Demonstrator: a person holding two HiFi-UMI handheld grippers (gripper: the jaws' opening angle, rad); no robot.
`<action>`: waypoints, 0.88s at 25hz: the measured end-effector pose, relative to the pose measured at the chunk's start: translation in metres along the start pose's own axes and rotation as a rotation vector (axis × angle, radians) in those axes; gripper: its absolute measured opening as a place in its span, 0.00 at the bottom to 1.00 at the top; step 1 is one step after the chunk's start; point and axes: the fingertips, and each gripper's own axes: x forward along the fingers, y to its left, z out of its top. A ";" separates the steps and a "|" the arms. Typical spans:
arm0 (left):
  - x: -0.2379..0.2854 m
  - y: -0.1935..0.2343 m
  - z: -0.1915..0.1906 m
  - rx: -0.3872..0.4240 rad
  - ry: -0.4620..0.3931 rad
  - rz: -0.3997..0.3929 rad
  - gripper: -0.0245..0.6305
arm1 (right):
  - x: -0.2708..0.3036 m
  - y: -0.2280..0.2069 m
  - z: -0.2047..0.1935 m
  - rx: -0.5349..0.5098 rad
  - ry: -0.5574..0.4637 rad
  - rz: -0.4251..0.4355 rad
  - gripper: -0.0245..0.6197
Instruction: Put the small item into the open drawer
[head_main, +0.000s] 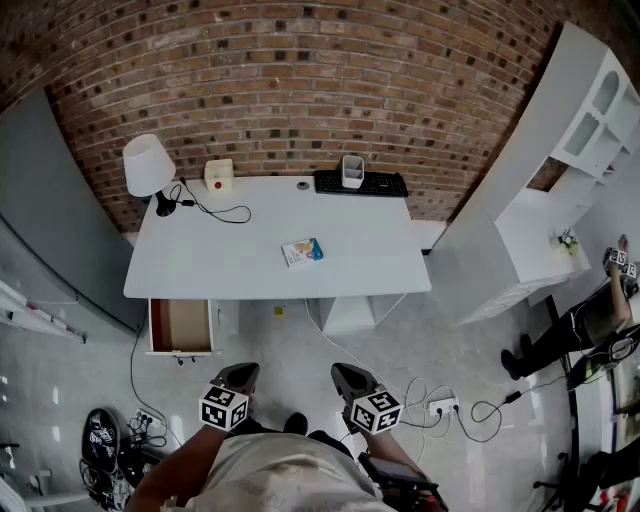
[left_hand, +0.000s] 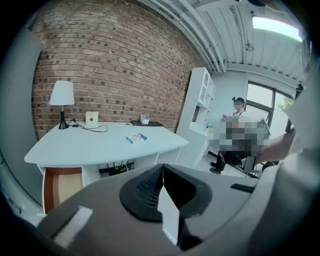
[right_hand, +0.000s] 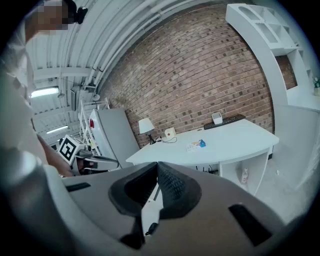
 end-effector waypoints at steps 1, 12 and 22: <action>0.002 0.001 0.005 0.005 -0.010 -0.001 0.05 | 0.002 -0.001 0.004 -0.004 -0.007 0.002 0.05; -0.003 0.002 0.014 0.020 -0.049 0.020 0.05 | 0.009 0.002 0.007 0.008 -0.017 0.032 0.05; -0.015 0.009 0.001 -0.005 -0.029 0.048 0.05 | 0.012 0.007 -0.004 0.039 0.005 0.036 0.05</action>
